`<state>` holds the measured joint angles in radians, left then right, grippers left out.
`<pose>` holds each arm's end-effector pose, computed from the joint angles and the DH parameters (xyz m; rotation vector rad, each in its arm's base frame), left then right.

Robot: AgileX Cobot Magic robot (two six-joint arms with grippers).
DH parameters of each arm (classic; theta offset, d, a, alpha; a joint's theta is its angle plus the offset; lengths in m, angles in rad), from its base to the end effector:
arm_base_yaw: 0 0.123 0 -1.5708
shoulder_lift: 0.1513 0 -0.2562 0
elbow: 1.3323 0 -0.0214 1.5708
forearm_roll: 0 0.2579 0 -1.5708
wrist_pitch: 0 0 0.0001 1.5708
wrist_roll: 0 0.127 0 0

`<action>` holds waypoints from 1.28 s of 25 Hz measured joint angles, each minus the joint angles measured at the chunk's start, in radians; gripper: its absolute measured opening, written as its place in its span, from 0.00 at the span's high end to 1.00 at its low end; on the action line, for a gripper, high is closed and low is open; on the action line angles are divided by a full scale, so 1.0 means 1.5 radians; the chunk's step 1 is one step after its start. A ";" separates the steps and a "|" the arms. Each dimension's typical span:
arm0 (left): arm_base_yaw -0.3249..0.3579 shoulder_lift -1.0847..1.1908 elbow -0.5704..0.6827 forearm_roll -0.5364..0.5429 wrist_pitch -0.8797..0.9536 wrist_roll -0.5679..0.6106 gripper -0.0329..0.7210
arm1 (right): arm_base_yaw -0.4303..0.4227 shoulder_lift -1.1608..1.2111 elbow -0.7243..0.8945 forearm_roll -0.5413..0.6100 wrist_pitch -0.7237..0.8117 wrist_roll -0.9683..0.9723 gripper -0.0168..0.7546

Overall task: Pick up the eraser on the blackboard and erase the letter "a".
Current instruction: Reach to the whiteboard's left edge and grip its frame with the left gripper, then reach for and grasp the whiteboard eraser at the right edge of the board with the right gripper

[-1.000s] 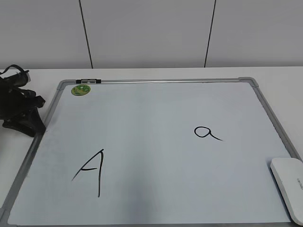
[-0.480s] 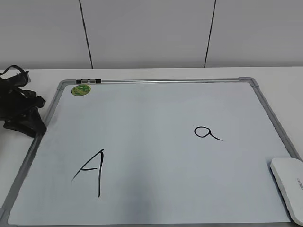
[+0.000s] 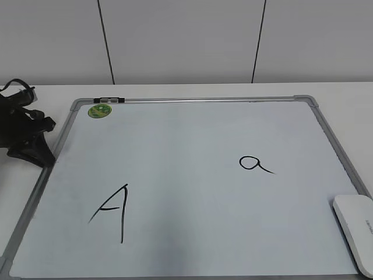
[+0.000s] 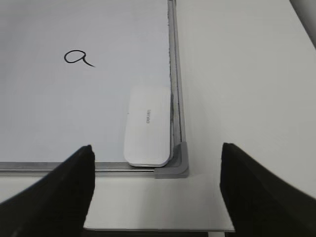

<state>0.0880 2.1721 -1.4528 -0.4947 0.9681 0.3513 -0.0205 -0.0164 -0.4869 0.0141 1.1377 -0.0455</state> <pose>0.4022 -0.0144 0.0581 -0.0409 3.0211 -0.6104 0.0569 0.0005 0.2527 -0.0278 2.1178 -0.0222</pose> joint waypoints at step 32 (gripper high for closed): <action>0.000 0.000 0.000 -0.002 0.004 0.000 0.91 | 0.009 0.743 -0.204 0.054 -0.050 -0.056 0.19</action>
<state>0.0880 2.1721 -1.4528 -0.4969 0.9739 0.3513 -0.0074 1.0984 -0.7935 0.0951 1.0624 -0.1301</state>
